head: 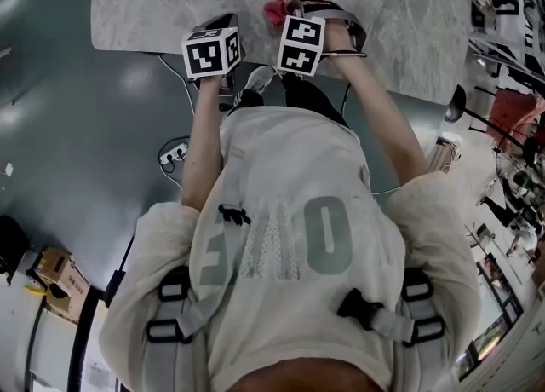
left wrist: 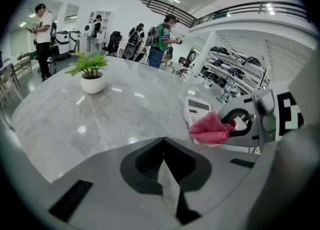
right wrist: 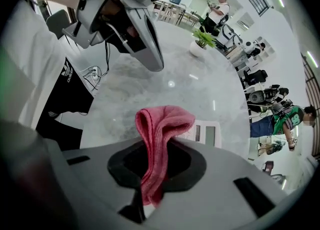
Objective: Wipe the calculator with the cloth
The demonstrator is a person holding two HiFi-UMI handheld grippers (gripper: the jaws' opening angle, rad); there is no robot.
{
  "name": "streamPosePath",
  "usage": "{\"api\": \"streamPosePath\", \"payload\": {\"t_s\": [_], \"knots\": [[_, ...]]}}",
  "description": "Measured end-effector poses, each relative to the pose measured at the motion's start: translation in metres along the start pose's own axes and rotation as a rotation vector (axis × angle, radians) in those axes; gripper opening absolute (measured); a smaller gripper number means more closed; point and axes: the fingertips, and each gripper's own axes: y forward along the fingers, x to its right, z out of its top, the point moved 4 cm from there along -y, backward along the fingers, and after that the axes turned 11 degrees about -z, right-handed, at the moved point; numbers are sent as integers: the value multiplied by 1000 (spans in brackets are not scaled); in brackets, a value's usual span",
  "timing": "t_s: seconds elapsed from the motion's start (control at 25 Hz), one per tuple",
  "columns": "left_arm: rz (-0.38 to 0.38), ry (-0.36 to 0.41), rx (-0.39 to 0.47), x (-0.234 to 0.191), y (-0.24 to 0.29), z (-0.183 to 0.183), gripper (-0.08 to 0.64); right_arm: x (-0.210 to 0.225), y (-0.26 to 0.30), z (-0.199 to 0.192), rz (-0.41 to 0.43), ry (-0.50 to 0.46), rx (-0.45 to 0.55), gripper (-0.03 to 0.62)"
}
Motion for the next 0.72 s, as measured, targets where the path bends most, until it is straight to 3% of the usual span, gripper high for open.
{"api": "streamPosePath", "payload": {"t_s": [0.72], "knots": [[-22,11,-5,-1,-6,-4,20,-38,-11,9,56,18,-1,55]]}}
